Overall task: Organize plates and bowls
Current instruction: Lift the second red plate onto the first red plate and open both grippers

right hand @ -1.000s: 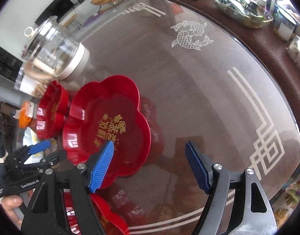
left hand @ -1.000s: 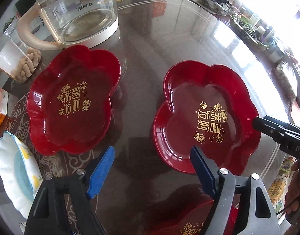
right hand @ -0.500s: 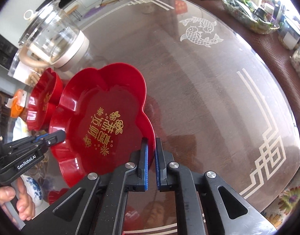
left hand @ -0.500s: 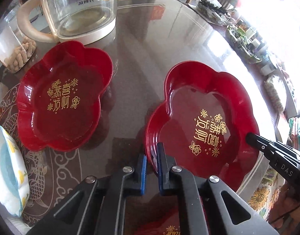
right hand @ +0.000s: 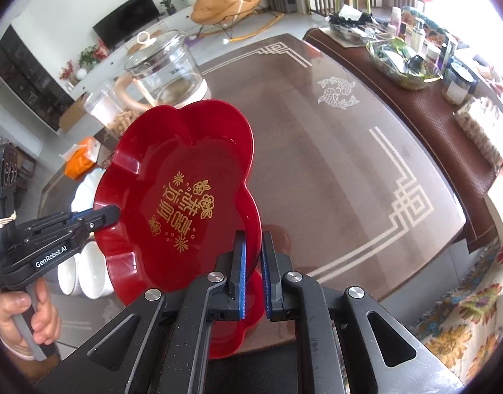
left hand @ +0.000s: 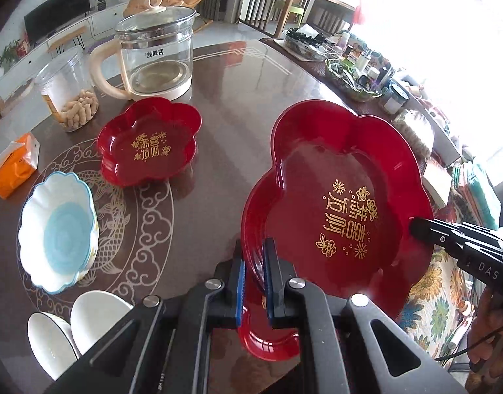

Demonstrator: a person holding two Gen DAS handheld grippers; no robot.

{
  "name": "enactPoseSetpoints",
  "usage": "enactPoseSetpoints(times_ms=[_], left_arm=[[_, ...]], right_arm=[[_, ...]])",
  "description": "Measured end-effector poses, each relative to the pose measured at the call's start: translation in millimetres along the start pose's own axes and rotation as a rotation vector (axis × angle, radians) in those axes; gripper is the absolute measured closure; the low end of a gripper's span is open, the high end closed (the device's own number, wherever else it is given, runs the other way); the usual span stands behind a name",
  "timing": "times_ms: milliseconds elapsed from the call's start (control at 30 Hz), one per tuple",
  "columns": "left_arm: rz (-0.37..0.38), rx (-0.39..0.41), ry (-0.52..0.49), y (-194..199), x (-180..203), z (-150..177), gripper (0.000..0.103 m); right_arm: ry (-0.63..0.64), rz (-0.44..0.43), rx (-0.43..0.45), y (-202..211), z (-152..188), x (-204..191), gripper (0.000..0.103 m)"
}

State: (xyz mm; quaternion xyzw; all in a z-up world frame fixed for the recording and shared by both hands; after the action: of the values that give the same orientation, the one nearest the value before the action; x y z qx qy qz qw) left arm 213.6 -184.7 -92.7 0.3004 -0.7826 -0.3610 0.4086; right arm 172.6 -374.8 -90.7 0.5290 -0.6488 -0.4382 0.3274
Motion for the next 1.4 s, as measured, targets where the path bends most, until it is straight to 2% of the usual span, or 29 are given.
enactPoseSetpoints(times_ms=[133, 333, 600, 967, 1067, 1133, 1167, 1200, 1267, 1400], left_arm=[[-0.021, -0.030, -0.002, -13.1, -9.2, 29.7, 0.094], [-0.055, -0.063, -0.005, -44.1, -20.4, 50.6, 0.094], [-0.116, -0.086, -0.042, -67.6, -27.1, 56.8, 0.093], [-0.227, -0.090, -0.118, -71.6, -30.6, 52.7, 0.088], [-0.247, -0.081, -0.150, -68.9, -27.3, 54.8, 0.072], [-0.261, -0.062, -0.158, -64.6, -26.8, 53.8, 0.050], [-0.265, -0.049, -0.158, -61.4, -27.3, 52.5, 0.045], [-0.267, -0.036, -0.155, -58.0, -27.5, 51.1, 0.040], [-0.263, -0.017, -0.145, -51.2, -28.5, 48.2, 0.040], [-0.255, 0.012, -0.116, -35.1, -31.5, 44.3, 0.039]], right_arm=[[-0.022, -0.002, -0.043, -7.5, 40.0, -7.9, 0.092], [-0.063, 0.010, -0.120, -43.9, 83.3, -11.2, 0.091], [-0.072, 0.057, -0.108, -51.3, 96.1, -15.4, 0.090], [-0.057, 0.045, -0.131, -61.1, 103.3, -27.2, 0.088], [-0.049, 0.053, -0.133, -61.7, 105.9, -28.4, 0.087], [-0.044, 0.054, -0.141, -62.0, 107.1, -29.3, 0.084], [-0.043, 0.060, -0.146, -62.3, 107.8, -29.3, 0.081], [-0.047, 0.059, -0.144, -61.5, 108.3, -28.7, 0.070], [-0.048, 0.064, -0.128, -57.9, 107.7, -27.8, 0.053], [-0.055, 0.081, -0.103, -51.1, 106.6, -22.2, 0.049]])
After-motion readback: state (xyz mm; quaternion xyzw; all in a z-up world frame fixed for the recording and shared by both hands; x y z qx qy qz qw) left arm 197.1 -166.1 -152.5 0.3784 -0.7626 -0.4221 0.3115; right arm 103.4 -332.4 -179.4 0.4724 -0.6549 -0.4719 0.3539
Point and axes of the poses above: each gripper's, at about its wrist camera, not at the fingertips, and y roughly against the way its jaws point, x to its right, z to its underside, the point moved 5 cm from there along -y, roughly the way its jaws point, and after that the axes turned 15 degrees about z, right-handed, at the moved point
